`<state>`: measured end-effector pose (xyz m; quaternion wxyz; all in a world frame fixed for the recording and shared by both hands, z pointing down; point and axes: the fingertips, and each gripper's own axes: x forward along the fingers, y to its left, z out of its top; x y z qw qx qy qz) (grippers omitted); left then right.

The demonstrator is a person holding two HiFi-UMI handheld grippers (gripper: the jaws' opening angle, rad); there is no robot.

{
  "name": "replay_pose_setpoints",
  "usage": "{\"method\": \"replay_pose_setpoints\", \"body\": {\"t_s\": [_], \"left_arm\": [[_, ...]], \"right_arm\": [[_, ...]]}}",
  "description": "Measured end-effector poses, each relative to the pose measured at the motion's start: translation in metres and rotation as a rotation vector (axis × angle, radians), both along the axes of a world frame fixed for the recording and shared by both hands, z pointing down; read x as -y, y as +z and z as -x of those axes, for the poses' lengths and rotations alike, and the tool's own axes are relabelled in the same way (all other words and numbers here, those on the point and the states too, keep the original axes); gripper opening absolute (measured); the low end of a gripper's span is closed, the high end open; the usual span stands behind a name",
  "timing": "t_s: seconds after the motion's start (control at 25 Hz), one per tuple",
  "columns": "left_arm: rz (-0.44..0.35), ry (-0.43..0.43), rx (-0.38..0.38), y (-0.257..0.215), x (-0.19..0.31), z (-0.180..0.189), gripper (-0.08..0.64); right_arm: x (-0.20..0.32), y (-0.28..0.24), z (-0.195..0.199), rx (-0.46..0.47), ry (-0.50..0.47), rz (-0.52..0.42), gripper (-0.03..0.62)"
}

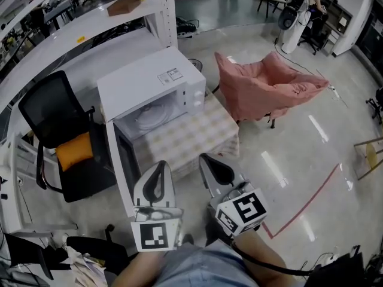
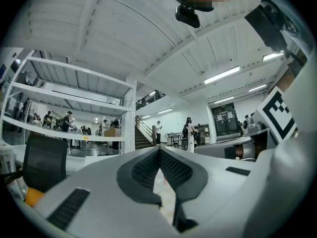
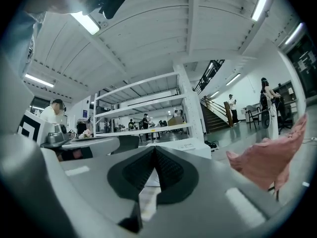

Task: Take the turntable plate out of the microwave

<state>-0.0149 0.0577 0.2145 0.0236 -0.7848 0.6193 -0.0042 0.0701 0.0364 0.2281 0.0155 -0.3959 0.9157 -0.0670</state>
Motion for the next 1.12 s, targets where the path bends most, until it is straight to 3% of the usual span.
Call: {"method": "replay_pose_setpoints", "body": {"t_s": [0.68,1.12], "left_arm": [[0.010,-0.192,0.040,-0.006,0.088,-0.032,0.006],[0.009,-0.327,0.057,-0.010,0.089,-0.009,0.006]], "right_arm": [[0.106,-0.001,-0.023,0.045,-0.194,0.011,0.002],[0.133,0.000,0.009,0.071,-0.316,0.022,0.002]]}}
